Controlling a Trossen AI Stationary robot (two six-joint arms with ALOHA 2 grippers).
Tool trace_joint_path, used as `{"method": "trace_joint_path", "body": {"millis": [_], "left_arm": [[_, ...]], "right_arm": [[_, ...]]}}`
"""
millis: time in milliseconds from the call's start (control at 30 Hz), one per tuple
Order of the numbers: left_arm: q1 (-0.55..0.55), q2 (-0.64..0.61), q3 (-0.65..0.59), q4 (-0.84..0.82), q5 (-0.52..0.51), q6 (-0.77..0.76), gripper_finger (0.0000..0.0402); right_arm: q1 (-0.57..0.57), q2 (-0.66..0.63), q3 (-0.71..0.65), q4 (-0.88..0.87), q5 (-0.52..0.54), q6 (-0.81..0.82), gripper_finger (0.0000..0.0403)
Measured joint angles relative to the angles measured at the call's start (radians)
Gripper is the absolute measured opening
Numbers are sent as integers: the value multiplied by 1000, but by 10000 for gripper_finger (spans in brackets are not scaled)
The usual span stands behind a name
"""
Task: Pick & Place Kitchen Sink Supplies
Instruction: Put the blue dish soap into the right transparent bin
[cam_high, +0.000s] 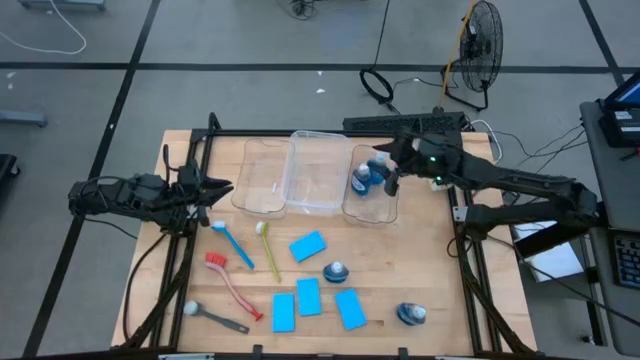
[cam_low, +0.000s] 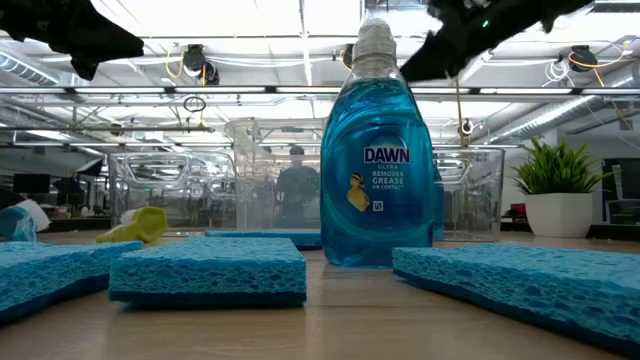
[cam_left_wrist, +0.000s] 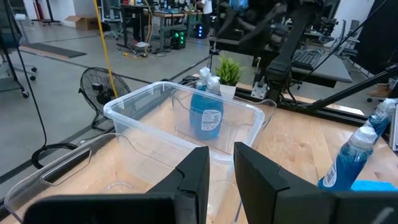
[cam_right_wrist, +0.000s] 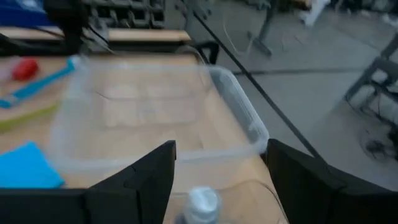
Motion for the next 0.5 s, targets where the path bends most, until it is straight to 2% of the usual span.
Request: {"method": "trace_joint_path", "body": {"millis": [233, 500], "left_arm": [[0, 0, 0, 0, 0, 1, 77], [0, 0, 0, 0, 0, 1, 77]], "right_arm": [[137, -151, 0, -112, -1, 42, 236], [302, -232, 0, -256, -4, 266, 237]]}}
